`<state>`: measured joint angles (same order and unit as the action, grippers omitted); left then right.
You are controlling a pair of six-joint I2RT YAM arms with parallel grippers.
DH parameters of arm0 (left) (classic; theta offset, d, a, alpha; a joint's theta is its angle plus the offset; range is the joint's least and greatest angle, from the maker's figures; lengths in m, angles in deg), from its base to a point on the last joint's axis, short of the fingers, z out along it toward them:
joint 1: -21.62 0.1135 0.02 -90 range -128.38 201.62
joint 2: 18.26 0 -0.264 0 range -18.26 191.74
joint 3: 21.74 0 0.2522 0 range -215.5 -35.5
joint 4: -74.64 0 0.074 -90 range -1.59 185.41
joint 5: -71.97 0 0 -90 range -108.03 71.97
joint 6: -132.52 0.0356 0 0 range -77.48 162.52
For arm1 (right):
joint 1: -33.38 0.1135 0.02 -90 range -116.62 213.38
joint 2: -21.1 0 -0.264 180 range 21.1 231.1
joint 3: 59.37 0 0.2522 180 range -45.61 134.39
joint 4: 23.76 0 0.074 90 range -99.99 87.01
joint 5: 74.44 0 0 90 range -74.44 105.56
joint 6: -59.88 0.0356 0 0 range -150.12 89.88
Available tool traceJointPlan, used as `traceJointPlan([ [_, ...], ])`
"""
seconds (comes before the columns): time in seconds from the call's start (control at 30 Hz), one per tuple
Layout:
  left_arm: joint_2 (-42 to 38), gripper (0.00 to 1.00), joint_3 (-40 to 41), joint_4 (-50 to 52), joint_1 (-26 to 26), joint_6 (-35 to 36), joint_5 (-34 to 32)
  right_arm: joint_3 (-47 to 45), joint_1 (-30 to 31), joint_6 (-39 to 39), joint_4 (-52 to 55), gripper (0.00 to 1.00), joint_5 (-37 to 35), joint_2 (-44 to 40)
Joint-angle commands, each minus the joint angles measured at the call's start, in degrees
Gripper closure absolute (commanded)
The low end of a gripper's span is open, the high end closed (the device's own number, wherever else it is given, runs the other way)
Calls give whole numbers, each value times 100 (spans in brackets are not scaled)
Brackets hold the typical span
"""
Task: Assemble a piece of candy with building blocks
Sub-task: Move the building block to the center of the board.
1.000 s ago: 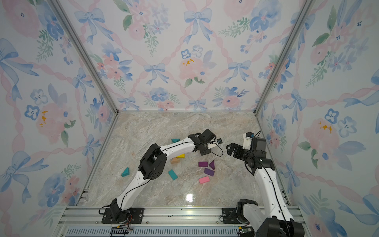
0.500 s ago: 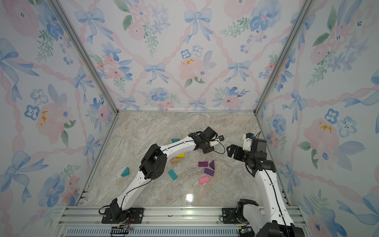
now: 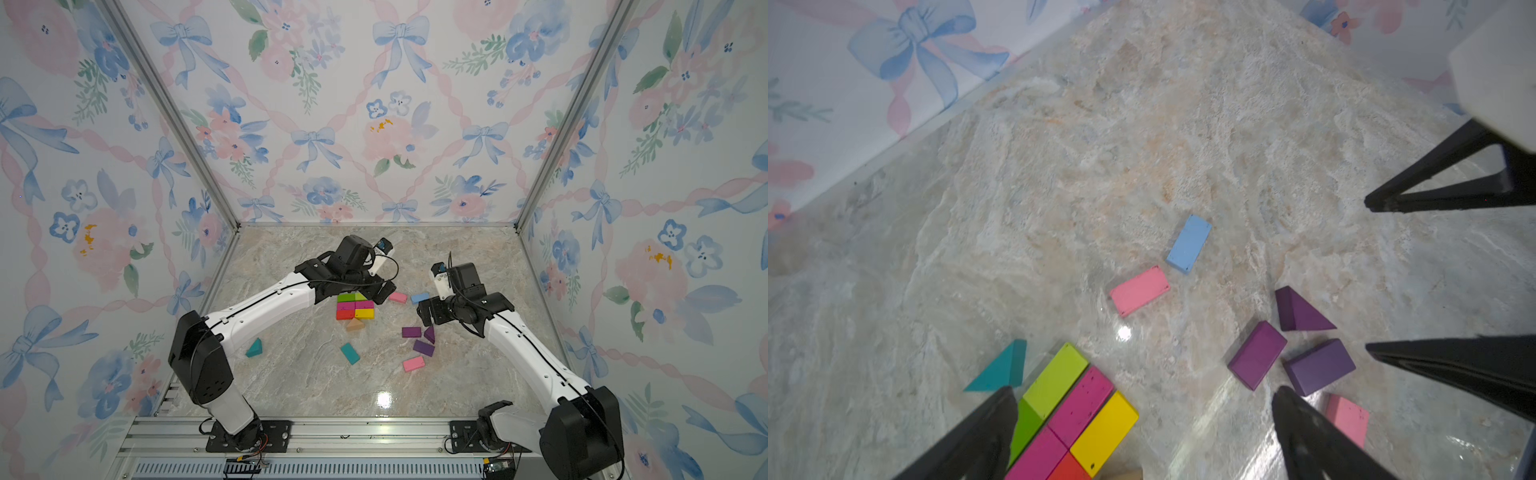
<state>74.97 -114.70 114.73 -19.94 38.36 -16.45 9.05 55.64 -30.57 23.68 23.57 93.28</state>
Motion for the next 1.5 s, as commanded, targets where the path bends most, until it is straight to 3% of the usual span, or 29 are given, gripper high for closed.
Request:
traceJointPlan([
  [0.0, -707, 2, 1072, 27, 110, -716, 196, 456, 471, -689, 265, 1, -235, 506],
  [0.13, -1703, 2, 2111, -61, 265, -905, 228, 955, 911, -1313, 707, 1, -278, 1279],
  [0.33, -3064, 2, 3340, -596, 728, -1008, 1299, 1311, 900, -1922, 1119, 0, -298, 2208],
  [0.5, -3576, 2, 3784, -882, 747, -1066, 1850, 1388, 997, -2072, 1343, 2, -298, 2658],
  [0.67, -3643, 2, 3851, -1070, 754, -1208, 1991, 1470, 1074, -2177, 1499, 6, -501, 3106],
  [1.07, -3773, 2, 4044, -1489, 711, -1481, 2127, 1711, 1183, -2419, 1607, 34, -861, 3689],
  [1.27, -3935, 2, 4088, -1549, 604, -1497, 2170, 1901, 1271, -2671, 1563, 63, -1003, 3787],
  [1.47, -3918, 2, 4109, -1698, 572, -1635, 2181, 2441, 1351, -2936, 1574, 68, -1068, 4171],
])
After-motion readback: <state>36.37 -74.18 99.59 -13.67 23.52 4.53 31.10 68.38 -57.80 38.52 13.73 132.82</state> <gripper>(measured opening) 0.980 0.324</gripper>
